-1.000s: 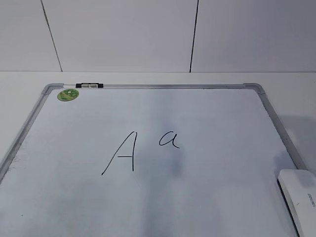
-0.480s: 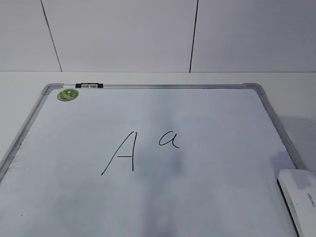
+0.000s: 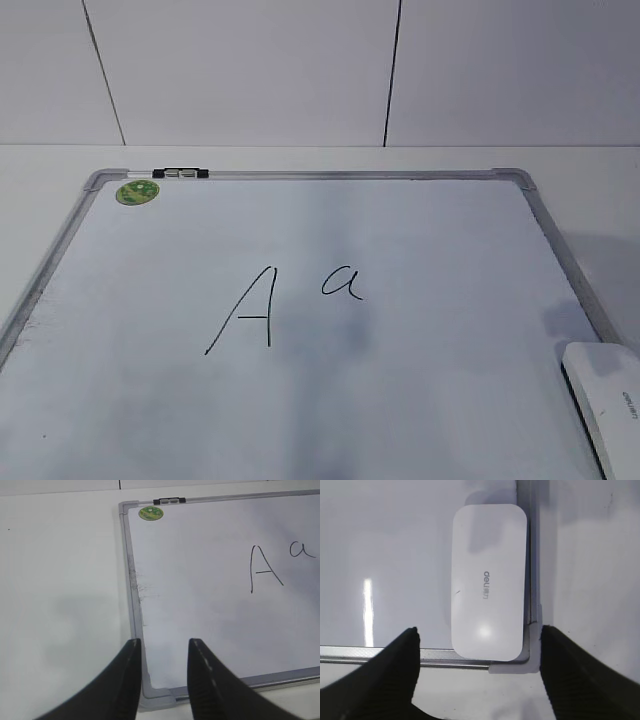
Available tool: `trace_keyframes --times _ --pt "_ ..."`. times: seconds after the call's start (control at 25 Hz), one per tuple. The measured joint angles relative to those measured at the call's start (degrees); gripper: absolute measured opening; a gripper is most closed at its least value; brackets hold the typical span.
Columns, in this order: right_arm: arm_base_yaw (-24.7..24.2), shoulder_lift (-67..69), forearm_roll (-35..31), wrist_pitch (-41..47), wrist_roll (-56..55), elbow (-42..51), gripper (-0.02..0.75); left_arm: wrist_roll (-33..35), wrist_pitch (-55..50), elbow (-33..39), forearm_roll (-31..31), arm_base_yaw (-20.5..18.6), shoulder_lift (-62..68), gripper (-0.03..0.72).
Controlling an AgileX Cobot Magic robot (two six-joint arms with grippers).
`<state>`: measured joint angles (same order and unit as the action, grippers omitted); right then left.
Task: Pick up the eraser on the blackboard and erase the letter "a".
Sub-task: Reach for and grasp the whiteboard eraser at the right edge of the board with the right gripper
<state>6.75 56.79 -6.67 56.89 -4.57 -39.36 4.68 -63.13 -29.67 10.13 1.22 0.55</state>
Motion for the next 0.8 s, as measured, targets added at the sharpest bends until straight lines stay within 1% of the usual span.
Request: trace_keyframes --times 0.4,0.68,0.8 --pt "0.0 1.1 -0.1 -0.7 -0.1 0.0 0.593 0.0 0.0 0.0 1.5 0.0 0.0 0.239" --pt "0.0 1.5 -0.2 -0.6 0.3 0.0 0.643 0.0 0.0 0.0 1.6 0.0 0.0 0.239" --pt "0.0 3.4 -0.5 0.0 0.4 0.0 0.649 0.0 0.0 0.0 1.6 0.0 0.0 0.239"
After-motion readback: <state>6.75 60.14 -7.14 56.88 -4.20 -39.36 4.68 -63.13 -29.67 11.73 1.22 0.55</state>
